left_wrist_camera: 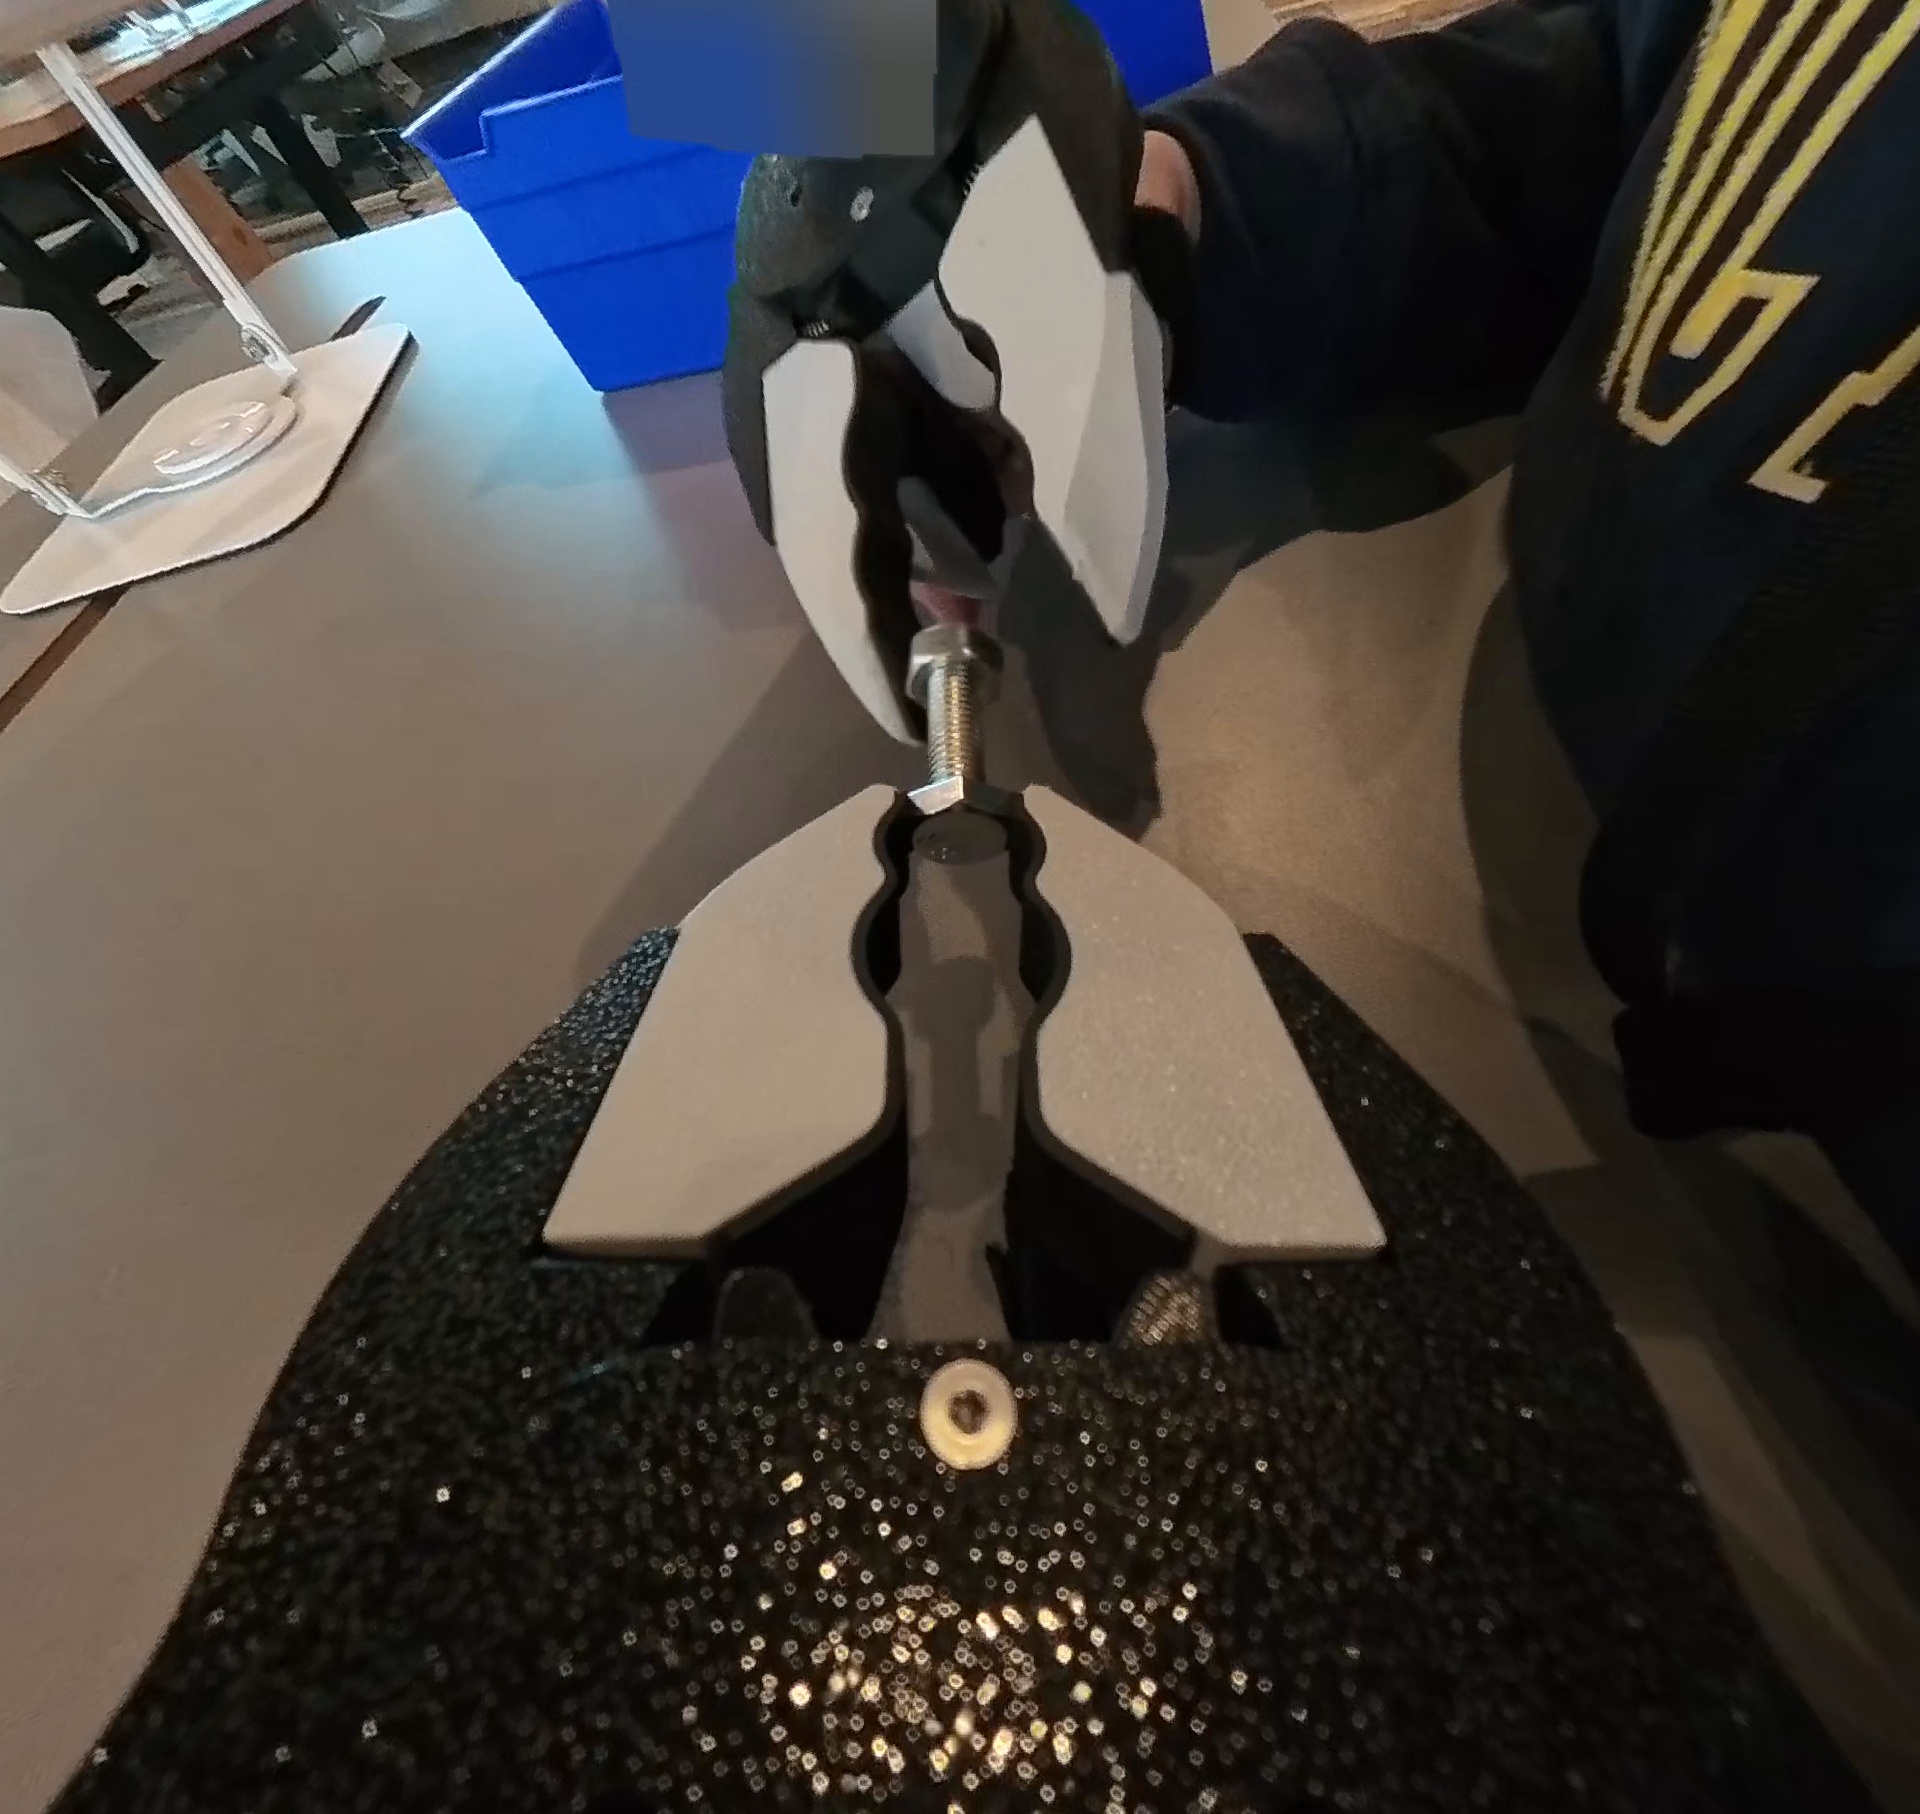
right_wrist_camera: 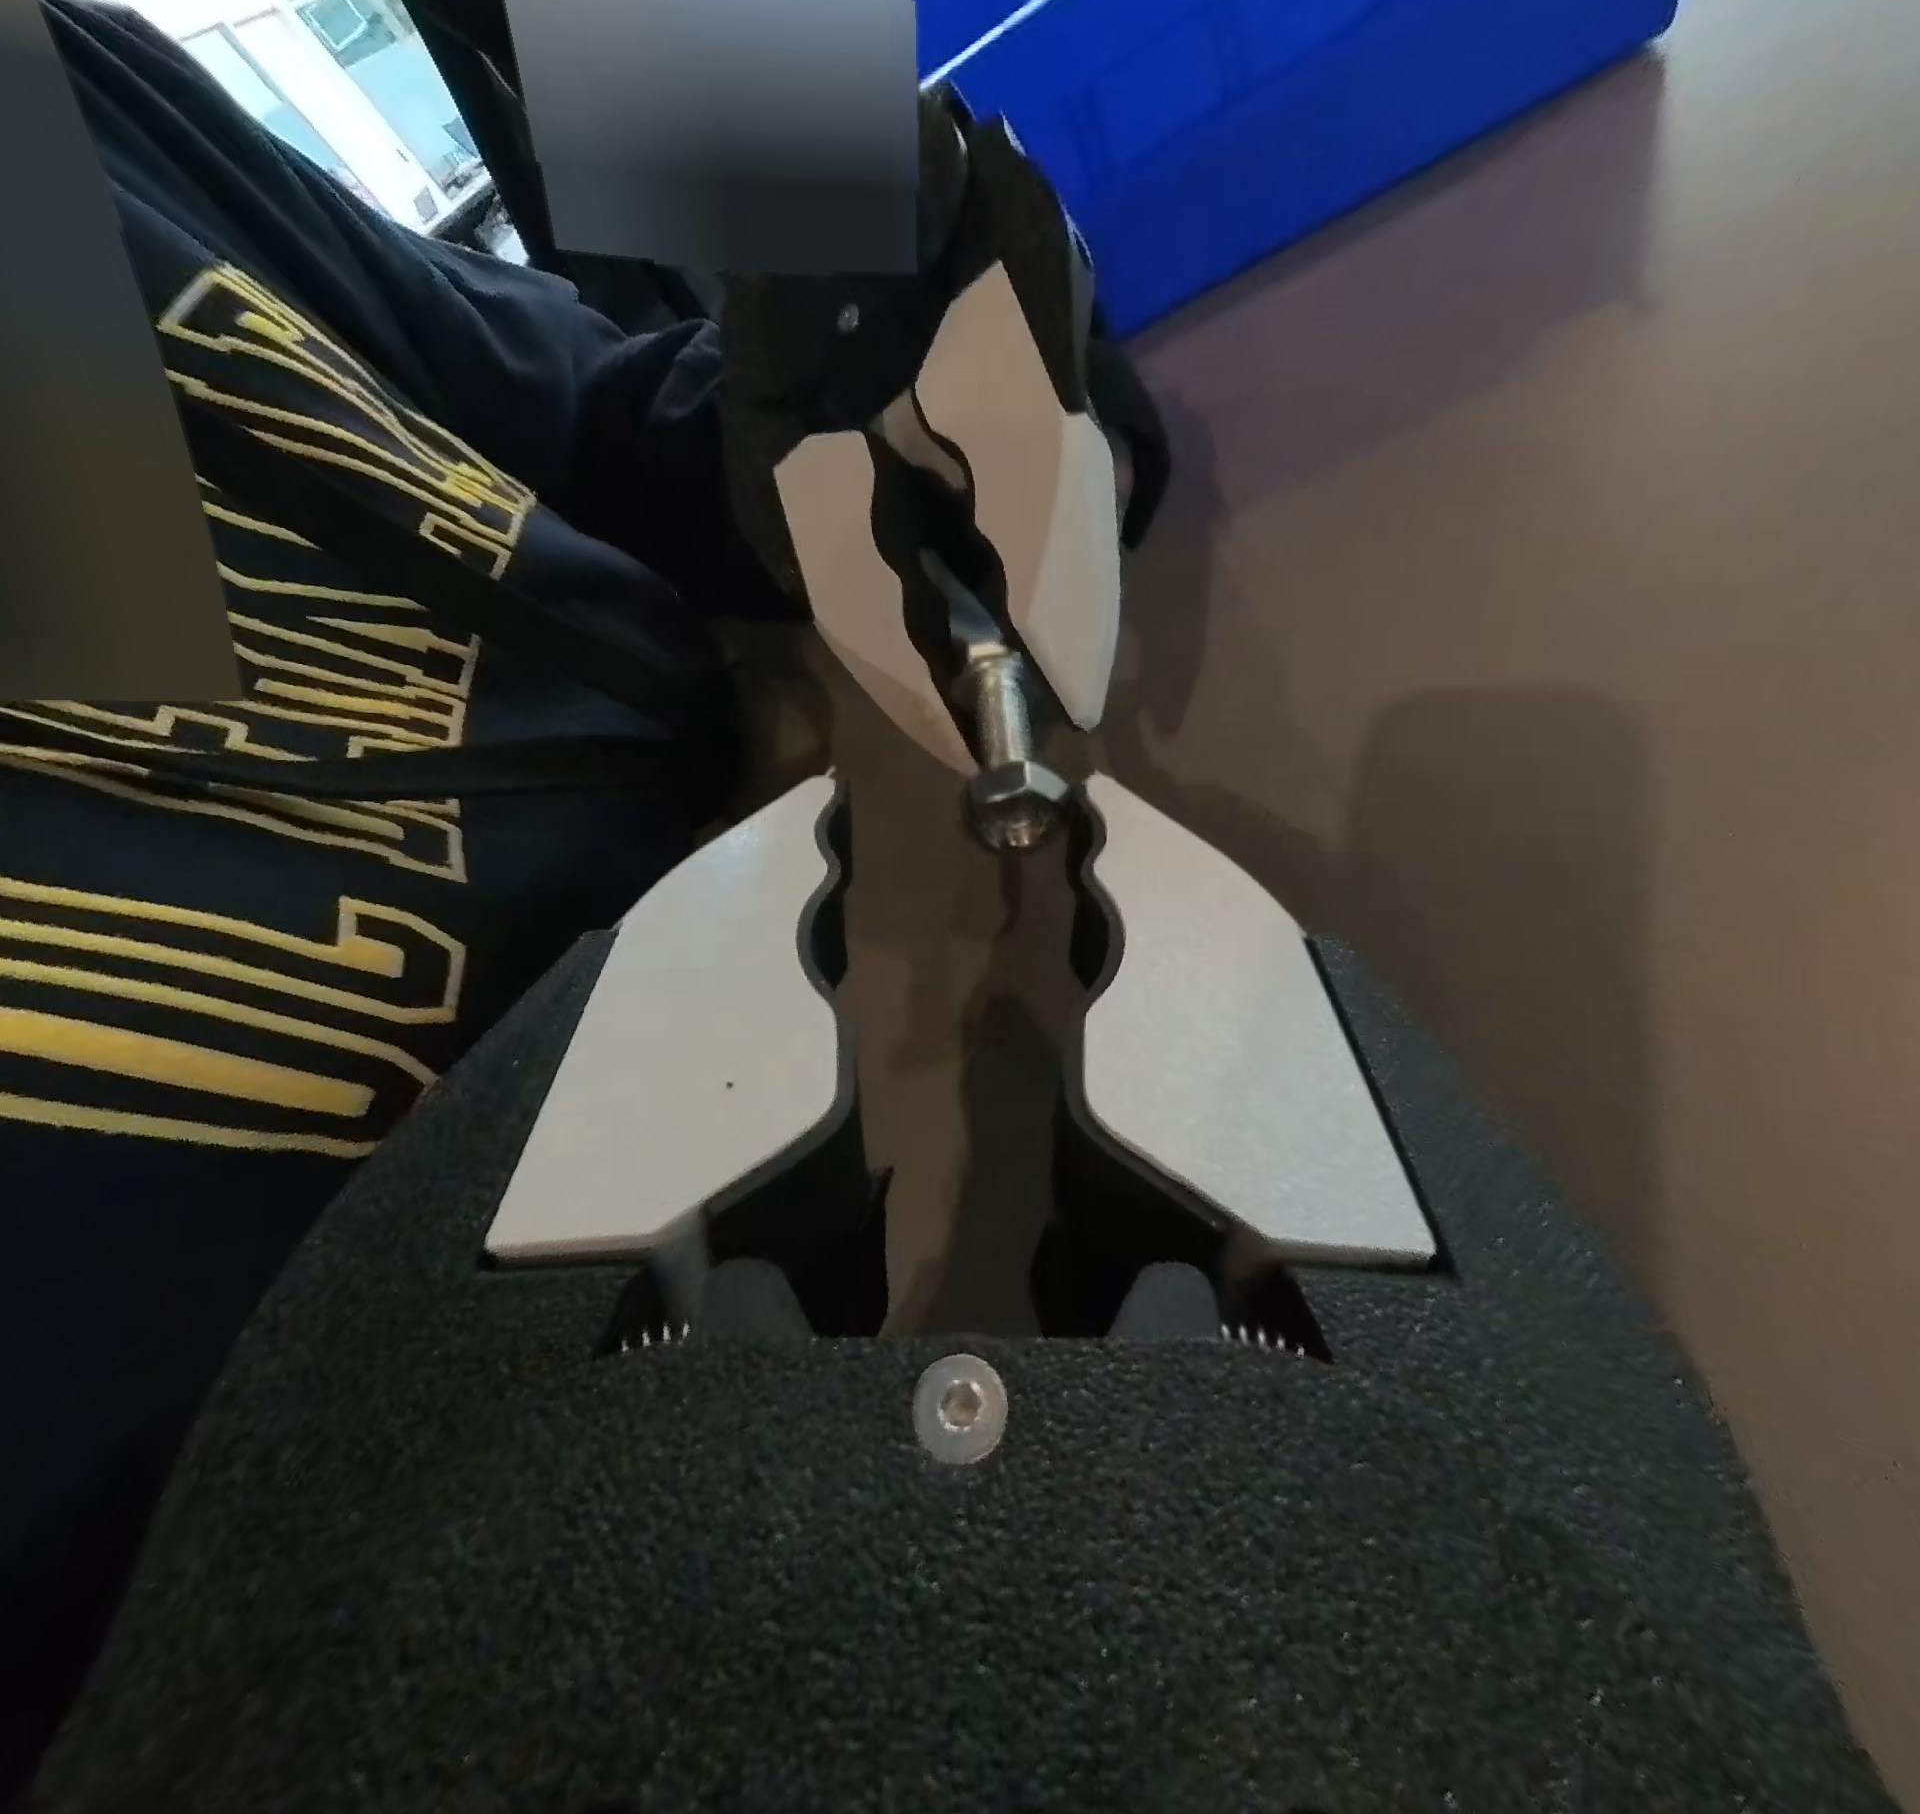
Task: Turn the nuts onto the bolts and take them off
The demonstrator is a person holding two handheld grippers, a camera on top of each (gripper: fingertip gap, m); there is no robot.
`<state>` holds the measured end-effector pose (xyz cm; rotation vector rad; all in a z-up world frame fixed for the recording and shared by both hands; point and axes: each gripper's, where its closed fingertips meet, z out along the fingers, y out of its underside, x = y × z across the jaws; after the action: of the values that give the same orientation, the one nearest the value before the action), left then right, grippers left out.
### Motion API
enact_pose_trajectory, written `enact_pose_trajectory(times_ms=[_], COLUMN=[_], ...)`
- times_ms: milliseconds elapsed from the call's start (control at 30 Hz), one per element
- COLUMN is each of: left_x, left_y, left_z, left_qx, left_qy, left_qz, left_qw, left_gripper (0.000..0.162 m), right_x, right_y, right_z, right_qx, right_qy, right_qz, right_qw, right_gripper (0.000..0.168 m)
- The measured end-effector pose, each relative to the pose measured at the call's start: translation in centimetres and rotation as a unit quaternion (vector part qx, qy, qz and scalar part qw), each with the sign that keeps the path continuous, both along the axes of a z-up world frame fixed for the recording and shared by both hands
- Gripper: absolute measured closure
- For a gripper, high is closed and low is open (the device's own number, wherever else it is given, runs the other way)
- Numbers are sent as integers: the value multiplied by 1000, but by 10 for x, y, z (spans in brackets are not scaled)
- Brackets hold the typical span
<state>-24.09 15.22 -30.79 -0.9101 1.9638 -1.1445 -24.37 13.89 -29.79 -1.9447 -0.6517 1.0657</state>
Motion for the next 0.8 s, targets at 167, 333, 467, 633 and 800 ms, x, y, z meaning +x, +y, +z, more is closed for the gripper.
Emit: enact_pose_trajectory(times_ms=[167,333,467,633,800], left_x=[0,0,0,1,0], left_y=[0,0,1,1,0], left_z=[0,-1,1,1,0], left_qx=[0,5,-1,0,1], left_qy=[0,3,-2,-2,0], left_qz=[-2,0,4,3,0], left_qw=[1000,1000,1000,1000,1000], left_gripper=[144,144,145,145,145], right_x=[-1,-5,9,6,5], right_y=[1,-5,6,4,4], right_z=[7,17,9,-4,2], right_qx=[32,54,38,-33,-24], right_qy=[0,18,-6,13,25], right_qz=[-3,23,-29,-20,-17], right_qw=[999,998,999,999,999], right_gripper=[128,136,132,131,139])
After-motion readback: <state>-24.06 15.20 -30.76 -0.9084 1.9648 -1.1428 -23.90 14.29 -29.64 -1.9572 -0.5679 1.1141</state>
